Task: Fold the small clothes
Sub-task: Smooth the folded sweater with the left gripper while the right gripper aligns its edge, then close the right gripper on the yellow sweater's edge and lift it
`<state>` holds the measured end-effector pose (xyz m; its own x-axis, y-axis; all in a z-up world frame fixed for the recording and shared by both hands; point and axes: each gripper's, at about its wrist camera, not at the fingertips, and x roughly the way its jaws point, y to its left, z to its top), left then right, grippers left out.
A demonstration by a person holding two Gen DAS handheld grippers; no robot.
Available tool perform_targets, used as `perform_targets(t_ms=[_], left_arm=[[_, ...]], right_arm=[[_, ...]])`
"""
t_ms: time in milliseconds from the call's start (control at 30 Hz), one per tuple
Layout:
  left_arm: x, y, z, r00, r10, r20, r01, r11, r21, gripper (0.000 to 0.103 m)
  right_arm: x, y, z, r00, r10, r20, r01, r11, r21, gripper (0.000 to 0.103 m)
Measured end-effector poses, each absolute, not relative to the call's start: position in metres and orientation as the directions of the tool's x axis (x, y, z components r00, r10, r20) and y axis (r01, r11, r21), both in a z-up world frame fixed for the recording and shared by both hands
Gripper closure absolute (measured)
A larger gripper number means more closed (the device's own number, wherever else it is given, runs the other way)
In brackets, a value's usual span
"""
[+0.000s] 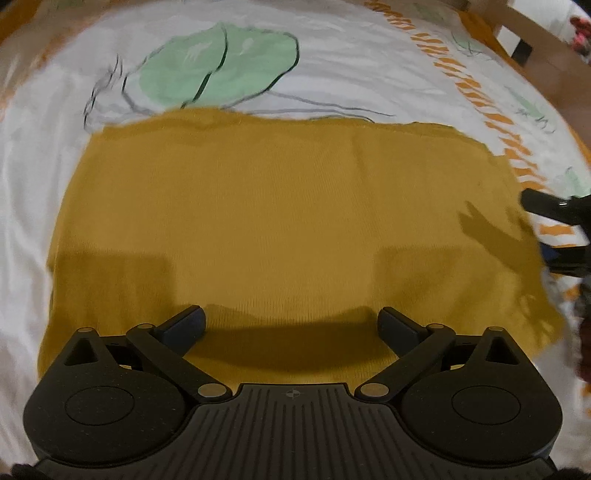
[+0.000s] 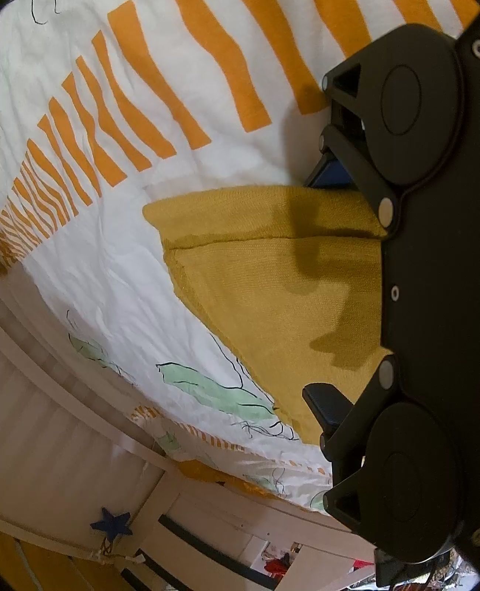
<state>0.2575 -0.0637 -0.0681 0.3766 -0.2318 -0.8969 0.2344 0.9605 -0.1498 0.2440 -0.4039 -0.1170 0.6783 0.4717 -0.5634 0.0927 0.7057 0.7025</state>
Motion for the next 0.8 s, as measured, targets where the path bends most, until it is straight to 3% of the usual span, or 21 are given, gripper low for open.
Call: perform_targets(t_ms=[167,400,467,500,533,567,667,800], left_arm=[[0.229,-0.036,-0.062,0.35,-0.304,-0.886,0.226,0.945,-0.235,0.002],[0.237,-0.015,-0.042,0.572,-0.192,-0.798,0.206,0.975,-0.086,0.002],[0.252,-0.009,-0.036,0.606,-0.173,-0.776,0.187,0.98,-0.072,0.002],[0.26,-0.007,-0.034,0.614,-0.165,-0.772,0.176,0.982,-0.07,0.002],[0.267,-0.004,-0.032,0.621,-0.162,-0.767,0.164,0.984,-0.075,0.002],[0.272,0.0,-0.031,0.629,-0.163,-0.76,0.157,0.984,-0.081,0.002],[0.28,0.01,-0.033,0.639,-0.154,-0.753,0.14,0.987,-0.083,0.002],[0.286,0.027,-0.042,0.638,-0.138,-0.757,0.107,0.99,-0.09,0.002]], right_arm=[[0.245,-0.403,-0.118,0.688,0.479,-0.545,0.071,0.703,0.707,0.0],[0.246,-0.404,-0.117,0.682,0.495,-0.538,0.046,0.705,0.707,0.001],[0.246,-0.403,-0.116,0.68,0.495,-0.542,0.039,0.713,0.7,0.019],[0.246,-0.402,-0.117,0.673,0.501,-0.543,0.032,0.714,0.699,0.038],[0.246,-0.401,-0.119,0.666,0.503,-0.551,0.041,0.713,0.7,0.048],[0.246,-0.402,-0.121,0.666,0.499,-0.555,0.052,0.711,0.701,0.05],[0.243,-0.404,-0.119,0.673,0.479,-0.563,0.057,0.725,0.686,0.072],[0.236,-0.395,-0.104,0.692,0.45,-0.565,0.042,0.756,0.654,0.078]])
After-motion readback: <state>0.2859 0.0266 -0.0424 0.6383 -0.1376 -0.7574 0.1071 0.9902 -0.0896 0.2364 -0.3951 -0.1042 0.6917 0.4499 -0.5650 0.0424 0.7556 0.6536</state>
